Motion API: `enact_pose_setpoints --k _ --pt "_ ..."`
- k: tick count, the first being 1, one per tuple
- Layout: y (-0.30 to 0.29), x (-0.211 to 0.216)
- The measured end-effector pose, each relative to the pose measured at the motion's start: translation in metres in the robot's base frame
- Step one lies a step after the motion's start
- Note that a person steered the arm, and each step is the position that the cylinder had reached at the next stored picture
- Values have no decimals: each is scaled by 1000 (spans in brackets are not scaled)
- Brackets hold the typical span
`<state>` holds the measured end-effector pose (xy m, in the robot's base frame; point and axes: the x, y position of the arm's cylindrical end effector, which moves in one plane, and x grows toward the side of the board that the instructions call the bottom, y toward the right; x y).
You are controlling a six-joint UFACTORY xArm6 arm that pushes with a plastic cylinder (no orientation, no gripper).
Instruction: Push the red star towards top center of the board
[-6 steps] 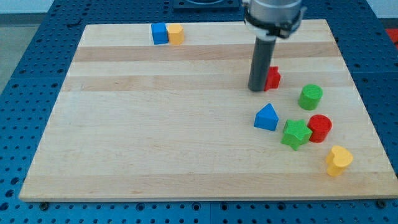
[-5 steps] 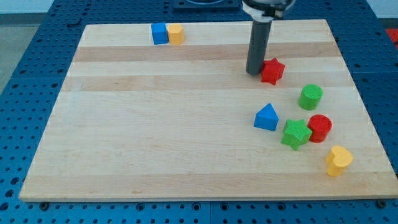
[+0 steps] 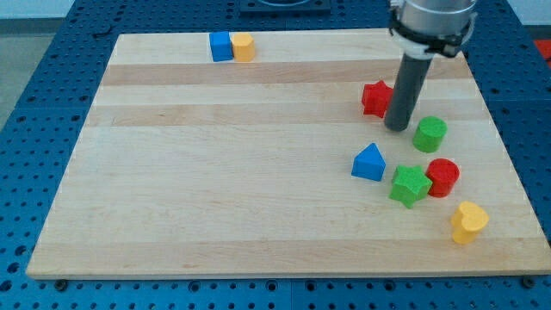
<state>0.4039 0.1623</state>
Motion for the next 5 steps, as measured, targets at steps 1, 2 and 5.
enact_pose_setpoints --k 1,2,5 --pt "-12 -28" --pt "-66 -35" --pt "-112 -117"
